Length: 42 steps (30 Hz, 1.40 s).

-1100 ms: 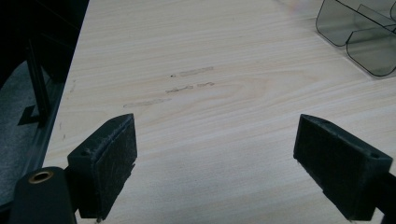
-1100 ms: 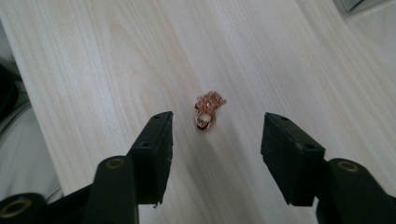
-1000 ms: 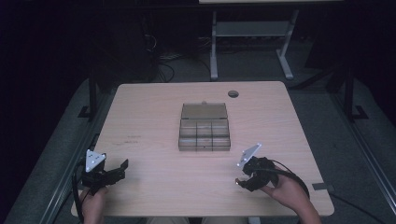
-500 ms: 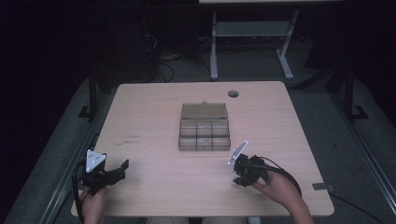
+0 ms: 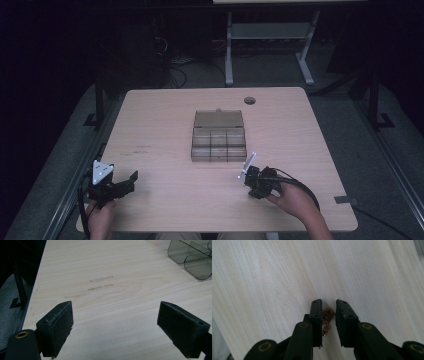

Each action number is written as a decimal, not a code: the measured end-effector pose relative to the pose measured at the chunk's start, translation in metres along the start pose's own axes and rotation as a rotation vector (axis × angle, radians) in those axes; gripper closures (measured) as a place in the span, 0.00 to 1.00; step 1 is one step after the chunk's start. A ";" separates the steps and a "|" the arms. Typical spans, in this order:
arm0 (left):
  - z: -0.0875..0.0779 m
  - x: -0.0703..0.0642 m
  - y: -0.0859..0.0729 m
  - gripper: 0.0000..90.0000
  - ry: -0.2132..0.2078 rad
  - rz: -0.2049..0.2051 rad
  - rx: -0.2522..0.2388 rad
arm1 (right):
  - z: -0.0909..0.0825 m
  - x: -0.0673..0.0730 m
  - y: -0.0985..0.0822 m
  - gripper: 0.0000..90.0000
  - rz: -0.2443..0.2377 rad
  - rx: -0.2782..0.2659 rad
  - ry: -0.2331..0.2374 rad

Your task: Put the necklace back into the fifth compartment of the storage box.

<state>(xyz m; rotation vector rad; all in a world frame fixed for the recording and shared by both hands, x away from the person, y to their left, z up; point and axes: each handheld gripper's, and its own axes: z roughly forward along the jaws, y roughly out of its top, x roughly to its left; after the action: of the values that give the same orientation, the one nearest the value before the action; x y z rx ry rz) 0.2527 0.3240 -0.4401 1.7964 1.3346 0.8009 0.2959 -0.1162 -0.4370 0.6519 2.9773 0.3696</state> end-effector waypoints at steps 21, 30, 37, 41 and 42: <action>0.001 -0.003 0.000 0.14 -0.004 0.012 0.003 | -0.004 -0.005 0.000 0.98 0.001 -0.012 0.041; 0.001 -0.004 0.000 0.14 -0.007 0.014 0.001 | -0.023 -0.002 0.002 0.98 -0.013 -0.056 0.023; 0.001 -0.004 0.000 0.14 -0.008 0.007 -0.005 | -0.036 -0.002 0.005 0.98 -0.032 -0.076 0.009; 0.002 -0.004 0.000 0.14 -0.008 0.009 -0.002 | -0.048 -0.002 0.008 0.98 -0.044 -0.089 -0.004; 0.001 -0.004 0.000 0.14 -0.007 0.011 0.003 | -0.052 -0.002 0.009 0.98 -0.043 -0.097 -0.004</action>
<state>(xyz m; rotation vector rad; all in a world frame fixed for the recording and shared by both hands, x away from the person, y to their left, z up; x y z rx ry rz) 0.2529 0.3198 -0.4408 1.8083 1.3232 0.7982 0.2949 -0.1207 -0.3847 0.5777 2.9419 0.5048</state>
